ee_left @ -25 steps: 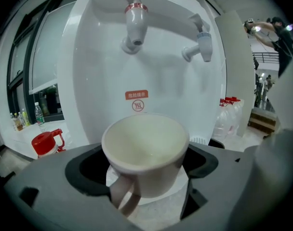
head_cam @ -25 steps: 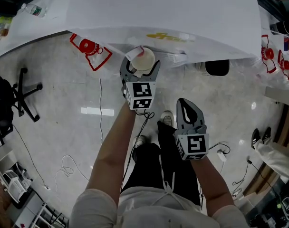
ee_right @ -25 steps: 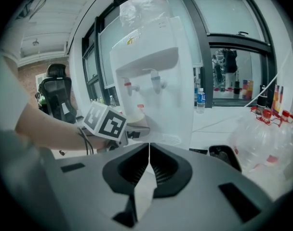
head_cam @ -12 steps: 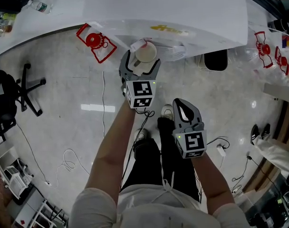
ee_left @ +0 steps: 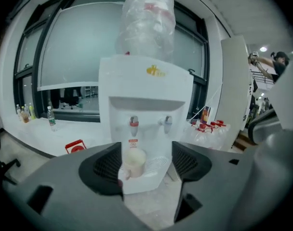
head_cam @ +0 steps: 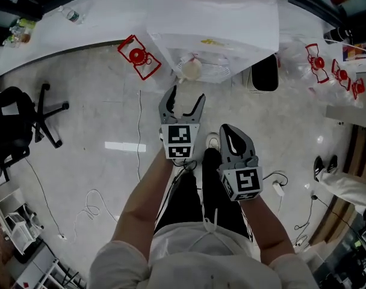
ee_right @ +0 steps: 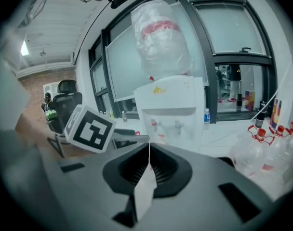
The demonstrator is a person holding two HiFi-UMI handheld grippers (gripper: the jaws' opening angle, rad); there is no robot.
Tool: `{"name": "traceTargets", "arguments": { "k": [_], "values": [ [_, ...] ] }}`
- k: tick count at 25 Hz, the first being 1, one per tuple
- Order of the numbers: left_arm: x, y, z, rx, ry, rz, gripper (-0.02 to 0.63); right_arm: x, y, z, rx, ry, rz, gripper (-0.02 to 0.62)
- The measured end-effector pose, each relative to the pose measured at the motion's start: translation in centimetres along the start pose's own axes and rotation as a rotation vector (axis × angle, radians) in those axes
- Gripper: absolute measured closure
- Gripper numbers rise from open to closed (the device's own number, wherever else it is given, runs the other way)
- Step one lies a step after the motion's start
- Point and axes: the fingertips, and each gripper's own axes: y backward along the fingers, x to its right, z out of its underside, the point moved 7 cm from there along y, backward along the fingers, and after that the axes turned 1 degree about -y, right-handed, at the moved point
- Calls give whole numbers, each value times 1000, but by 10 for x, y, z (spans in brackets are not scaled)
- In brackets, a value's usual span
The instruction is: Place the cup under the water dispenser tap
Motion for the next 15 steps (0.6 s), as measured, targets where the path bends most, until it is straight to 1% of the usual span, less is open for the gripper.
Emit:
{"name": "traceTargets", "arguments": {
  "k": [1,2,3,4,6,8,11,15],
  "values": [
    [3,15,-7,7,8,-14,308,-6,7,-6,2,-7,0,567],
    [5,31,-13,15,15,-27,371,-13,14,-12,1,-14,0,566],
    [7,46,-19,23,19,-37,418,-21,21,-16,1,-21,-1,566],
    [9,61,-25,30,22,-42,450,-28,28,-20,2,-25,-2,566],
    [10,88,-36,40,28,-42,484,-43,40,-30,15,-29,-5,566],
    [10,114,-48,43,37,-32,532,-57,52,-41,38,-26,-10,566],
    [14,153,-68,60,34,1,562,-78,70,-58,65,4,-24,566],
    [24,207,-102,133,21,32,586,-100,98,-85,106,34,-22,567]
  ]
}}
